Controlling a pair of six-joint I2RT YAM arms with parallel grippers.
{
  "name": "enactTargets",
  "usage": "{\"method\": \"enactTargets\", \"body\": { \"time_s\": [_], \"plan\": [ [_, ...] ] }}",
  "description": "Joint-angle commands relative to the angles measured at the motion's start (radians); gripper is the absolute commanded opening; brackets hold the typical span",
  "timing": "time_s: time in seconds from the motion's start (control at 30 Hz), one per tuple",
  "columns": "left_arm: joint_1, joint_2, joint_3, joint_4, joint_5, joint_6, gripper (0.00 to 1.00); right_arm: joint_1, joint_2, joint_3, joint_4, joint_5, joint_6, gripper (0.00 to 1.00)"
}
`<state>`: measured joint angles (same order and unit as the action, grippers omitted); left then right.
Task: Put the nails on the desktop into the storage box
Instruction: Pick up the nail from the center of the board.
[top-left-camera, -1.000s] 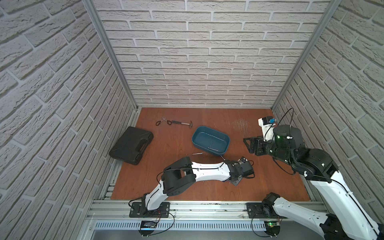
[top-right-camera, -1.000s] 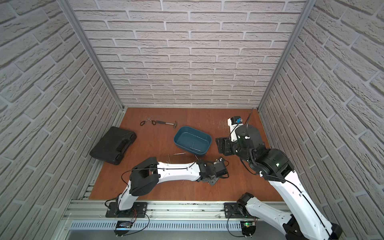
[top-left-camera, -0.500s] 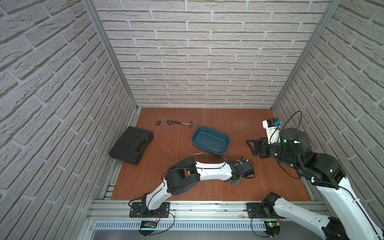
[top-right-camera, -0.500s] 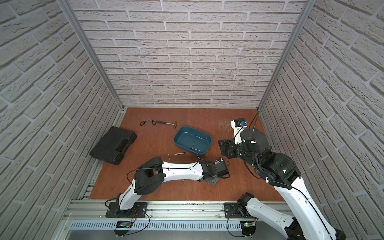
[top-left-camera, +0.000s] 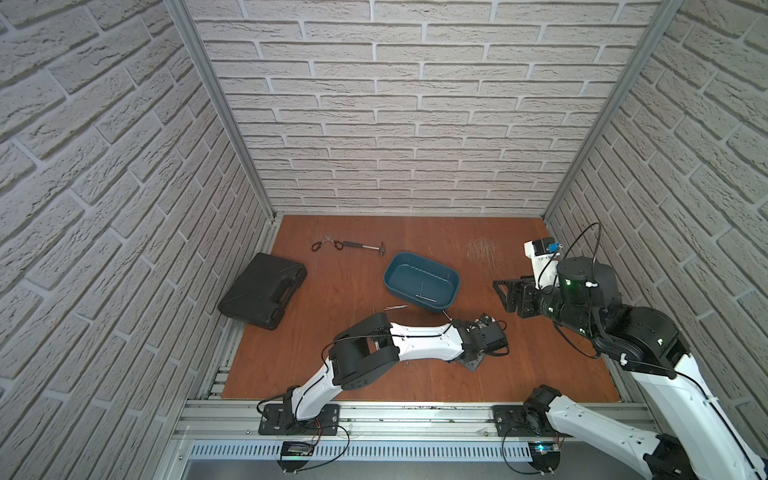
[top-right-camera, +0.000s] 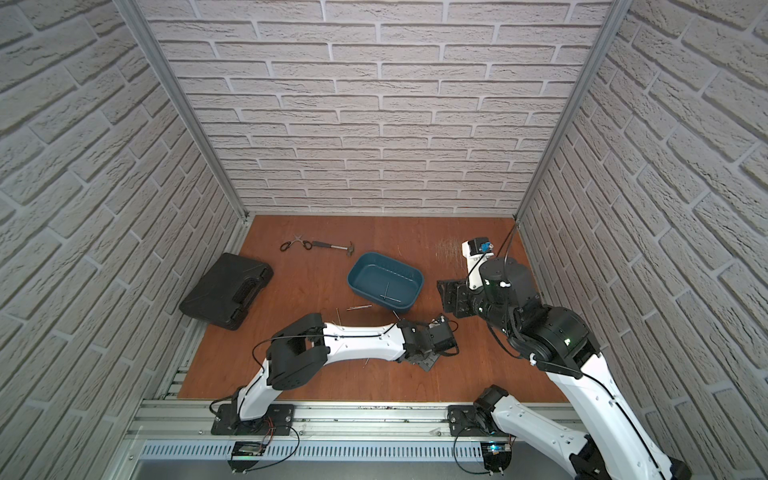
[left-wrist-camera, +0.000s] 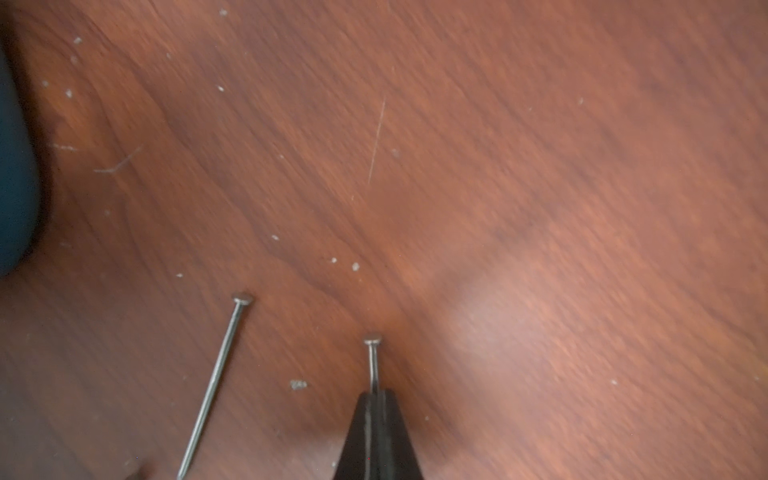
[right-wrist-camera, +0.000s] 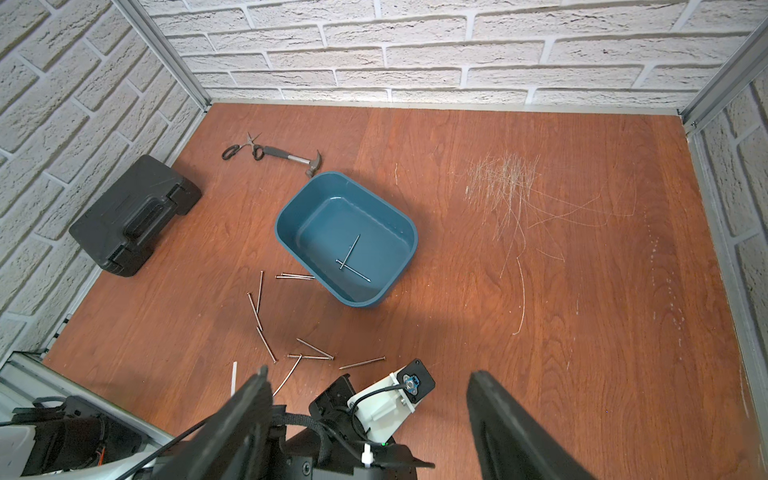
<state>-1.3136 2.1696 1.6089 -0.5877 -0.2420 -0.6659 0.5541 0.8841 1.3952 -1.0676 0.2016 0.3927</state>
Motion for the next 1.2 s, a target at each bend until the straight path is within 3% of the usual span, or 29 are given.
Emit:
{"method": "enactTargets", "body": {
  "time_s": [0.0,0.67,1.17],
  "plan": [
    [0.006,-0.032,-0.059,-0.042,-0.013,0.01,0.0,-0.008,-0.005,-0.014,0.021,0.004,-0.002,0.78],
    [0.008,-0.25,-0.209,-0.044,-0.115,0.03,0.0,-0.008,0.048,-0.109,0.094,-0.071,0.046,0.78],
    [0.026,-0.437,-0.394,-0.053,-0.177,-0.023,0.0,-0.032,0.283,-0.077,0.241,-0.151,0.054,0.78]
  ]
}}
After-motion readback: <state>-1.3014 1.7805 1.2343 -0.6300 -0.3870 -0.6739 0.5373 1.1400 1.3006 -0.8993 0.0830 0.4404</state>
